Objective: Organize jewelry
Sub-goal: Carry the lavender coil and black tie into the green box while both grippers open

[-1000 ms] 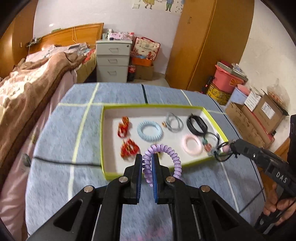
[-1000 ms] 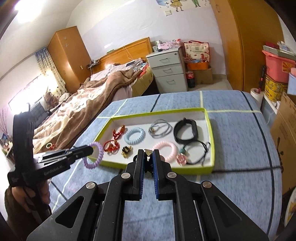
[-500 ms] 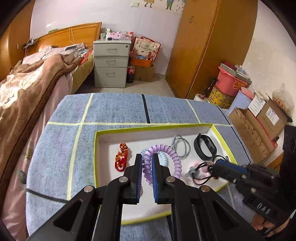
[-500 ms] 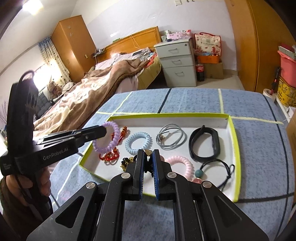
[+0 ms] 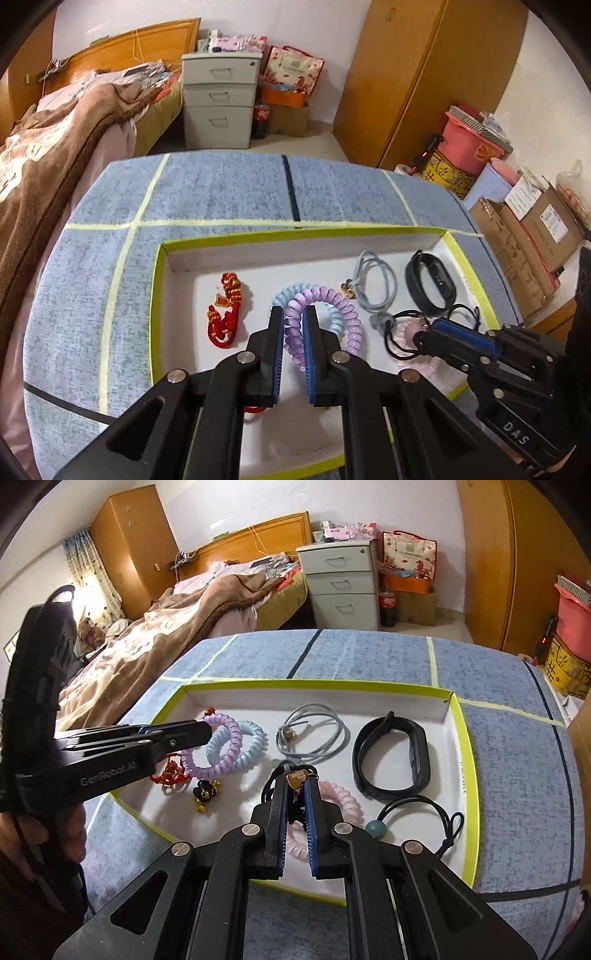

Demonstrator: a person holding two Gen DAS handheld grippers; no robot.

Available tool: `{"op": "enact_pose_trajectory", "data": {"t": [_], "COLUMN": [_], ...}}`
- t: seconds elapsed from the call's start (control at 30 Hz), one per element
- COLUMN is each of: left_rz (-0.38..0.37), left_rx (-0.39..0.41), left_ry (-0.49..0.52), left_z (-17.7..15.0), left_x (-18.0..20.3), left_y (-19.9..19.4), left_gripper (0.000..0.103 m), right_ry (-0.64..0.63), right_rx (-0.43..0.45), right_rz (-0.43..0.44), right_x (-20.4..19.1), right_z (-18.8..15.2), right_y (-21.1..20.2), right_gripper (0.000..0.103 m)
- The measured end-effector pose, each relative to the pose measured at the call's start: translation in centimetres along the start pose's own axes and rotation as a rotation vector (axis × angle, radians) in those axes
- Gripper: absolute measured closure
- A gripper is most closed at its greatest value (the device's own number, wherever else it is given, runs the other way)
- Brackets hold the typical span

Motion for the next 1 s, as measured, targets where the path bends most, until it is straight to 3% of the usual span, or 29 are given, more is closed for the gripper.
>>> {"op": "enact_pose_trajectory", "data": {"t": [0.53,0.7,0.93,1.0], "left_rz": [0.012,0.016,0.018,0.024], "left_rx": [-0.023,-0.023,-0.023,-0.025], "left_ry": [-0.005,-0.002,-0.003,-0.006], "left_z": [-0.6,-0.9,-1.0,-1.1], "left_x": [-0.3,-0.2,0.0,0.0], "left_y": [0.9,0.9,0.8,0.7], "left_gripper": [0.091,0.080,0.073,0.071], "right_ry": [-0.018,-0.009,0.002,0.004], "right_rx": [-0.015,-0.017,-0.010,-0.009], "right_rz": [-0.043,-0.054,-0.067,-0.071], "right_x": [0.4,0.6,0.9,0.9], "right_z": [-0.2,-0.4,-0.4,-0.4], "right_y": [0.4,0.4,0.1,0.0], "right_gripper": [0.093,0.092,0.086,0.075]}}
Point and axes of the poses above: each gripper's, at about its wrist camera, not at the fingertips, and y roughly the way its jaws point, x to its right, z to its top, the point moved 5 cm from there along y, roughly the way its jaws point, and after that the axes turned 2 degrees about -x, right-handed, at the moved point
